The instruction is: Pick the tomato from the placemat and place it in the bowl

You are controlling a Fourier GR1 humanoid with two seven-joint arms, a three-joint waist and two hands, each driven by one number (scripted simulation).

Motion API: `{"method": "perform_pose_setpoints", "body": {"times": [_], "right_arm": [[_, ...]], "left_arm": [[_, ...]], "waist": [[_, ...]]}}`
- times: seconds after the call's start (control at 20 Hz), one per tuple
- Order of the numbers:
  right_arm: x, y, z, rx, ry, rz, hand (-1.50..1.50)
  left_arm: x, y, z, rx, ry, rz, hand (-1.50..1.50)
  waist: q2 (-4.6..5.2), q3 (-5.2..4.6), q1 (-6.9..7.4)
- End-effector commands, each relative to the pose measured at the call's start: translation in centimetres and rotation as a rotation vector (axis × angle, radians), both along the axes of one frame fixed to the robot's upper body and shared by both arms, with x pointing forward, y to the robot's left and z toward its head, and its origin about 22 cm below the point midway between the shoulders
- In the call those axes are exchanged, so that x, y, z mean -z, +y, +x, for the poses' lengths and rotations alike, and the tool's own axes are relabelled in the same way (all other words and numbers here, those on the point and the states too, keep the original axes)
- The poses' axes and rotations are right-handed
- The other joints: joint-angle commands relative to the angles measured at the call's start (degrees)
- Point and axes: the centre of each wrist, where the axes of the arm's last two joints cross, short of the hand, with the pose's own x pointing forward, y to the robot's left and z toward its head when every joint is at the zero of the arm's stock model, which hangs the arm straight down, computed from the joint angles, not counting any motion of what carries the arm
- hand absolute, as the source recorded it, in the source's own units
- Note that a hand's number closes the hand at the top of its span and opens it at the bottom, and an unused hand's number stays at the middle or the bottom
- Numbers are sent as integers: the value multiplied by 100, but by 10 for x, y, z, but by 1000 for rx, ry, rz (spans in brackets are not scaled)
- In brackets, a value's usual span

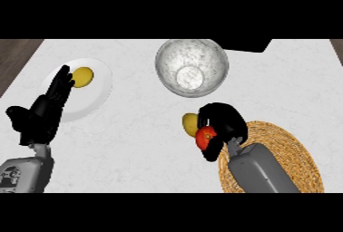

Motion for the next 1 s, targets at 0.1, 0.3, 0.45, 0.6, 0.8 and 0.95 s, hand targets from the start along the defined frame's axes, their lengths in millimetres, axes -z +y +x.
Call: {"method": "perform_pose_setpoints", "body": {"times": [0.1, 0.3, 0.45, 0.6, 0.8, 0.95], "right_arm": [[-44, 99, 6, -55, -209, -187, 150], [-74, 132, 3, 17, -375, -195, 150], [-107, 152, -5, 91, -557, -156, 150], [-153, 165, 0, 166, -674, -77, 150], [-167, 177, -1, 224, -703, 18, 150], [-173, 181, 13, 257, -704, 27, 150]], "left_arm": [[-8, -9, 16, 36, -1, -6, 0], [1, -6, 11, 15, 2, 9, 0], [3, -1, 8, 9, 22, -6, 0], [-1, -9, 13, -15, 22, -8, 0], [6, 1, 5, -35, 20, 10, 0], [-12, 18, 8, -53, 11, -11, 0]], "waist": [[76, 23, 145], [10, 30, 71], [-47, 28, -25], [-43, 33, -175], [-37, 33, -276], [-33, 35, -318]]}}
